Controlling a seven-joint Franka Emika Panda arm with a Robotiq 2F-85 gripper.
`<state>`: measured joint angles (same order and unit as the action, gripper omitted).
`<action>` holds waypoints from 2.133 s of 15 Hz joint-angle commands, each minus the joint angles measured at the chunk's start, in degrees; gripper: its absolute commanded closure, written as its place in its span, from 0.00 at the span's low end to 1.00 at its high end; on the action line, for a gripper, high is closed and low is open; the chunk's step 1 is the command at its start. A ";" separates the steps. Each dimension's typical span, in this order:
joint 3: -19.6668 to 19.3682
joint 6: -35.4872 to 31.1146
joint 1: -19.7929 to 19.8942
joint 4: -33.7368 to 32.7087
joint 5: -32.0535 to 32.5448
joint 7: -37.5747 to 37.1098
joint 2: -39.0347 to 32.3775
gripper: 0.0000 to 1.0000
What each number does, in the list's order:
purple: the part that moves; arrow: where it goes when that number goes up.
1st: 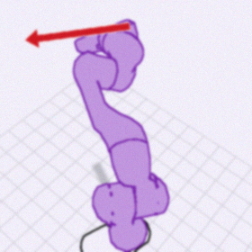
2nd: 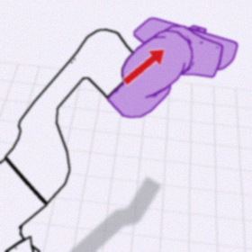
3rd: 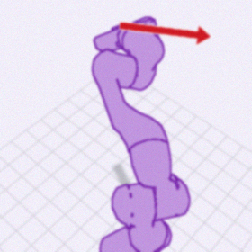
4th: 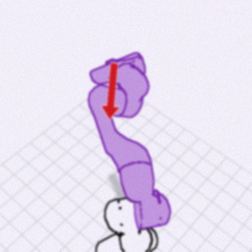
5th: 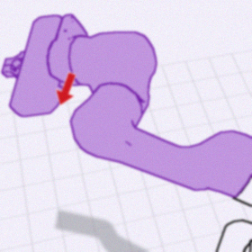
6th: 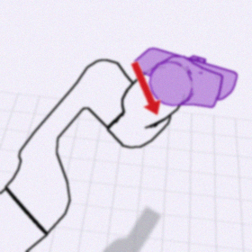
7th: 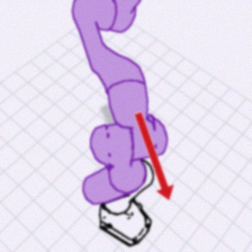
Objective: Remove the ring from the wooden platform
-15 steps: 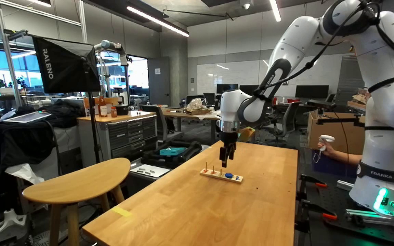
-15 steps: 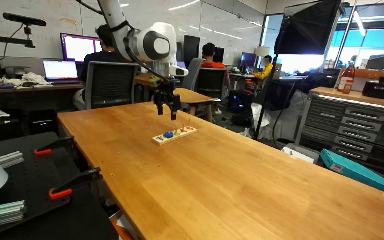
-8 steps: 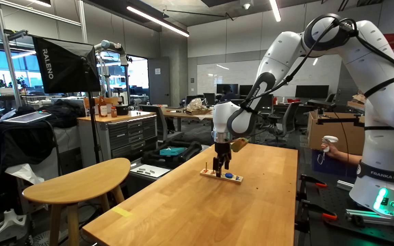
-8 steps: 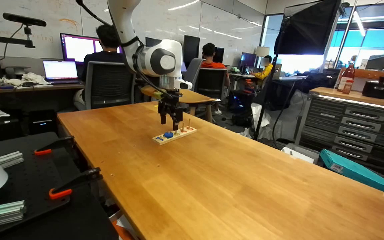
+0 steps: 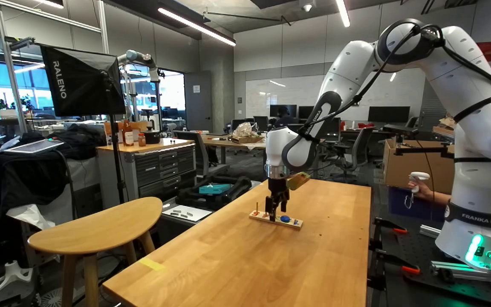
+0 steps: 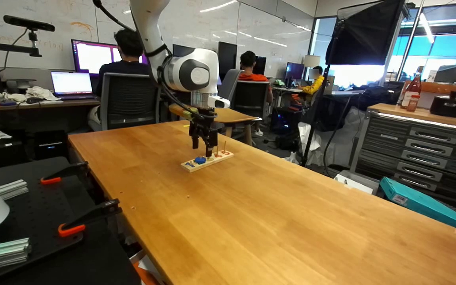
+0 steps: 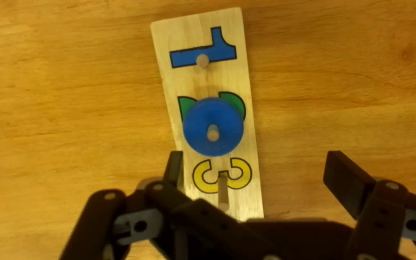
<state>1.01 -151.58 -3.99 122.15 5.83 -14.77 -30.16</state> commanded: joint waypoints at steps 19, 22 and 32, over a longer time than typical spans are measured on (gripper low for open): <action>-2.03 3.81 -1.62 1.54 -1.41 0.49 5.69 0.82; -3.38 4.47 -1.71 1.70 0.02 -0.60 9.09 0.82; -12.45 0.63 0.34 0.30 6.04 -3.39 2.95 0.82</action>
<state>-10.29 -149.77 -3.59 123.25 10.85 -15.99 -24.34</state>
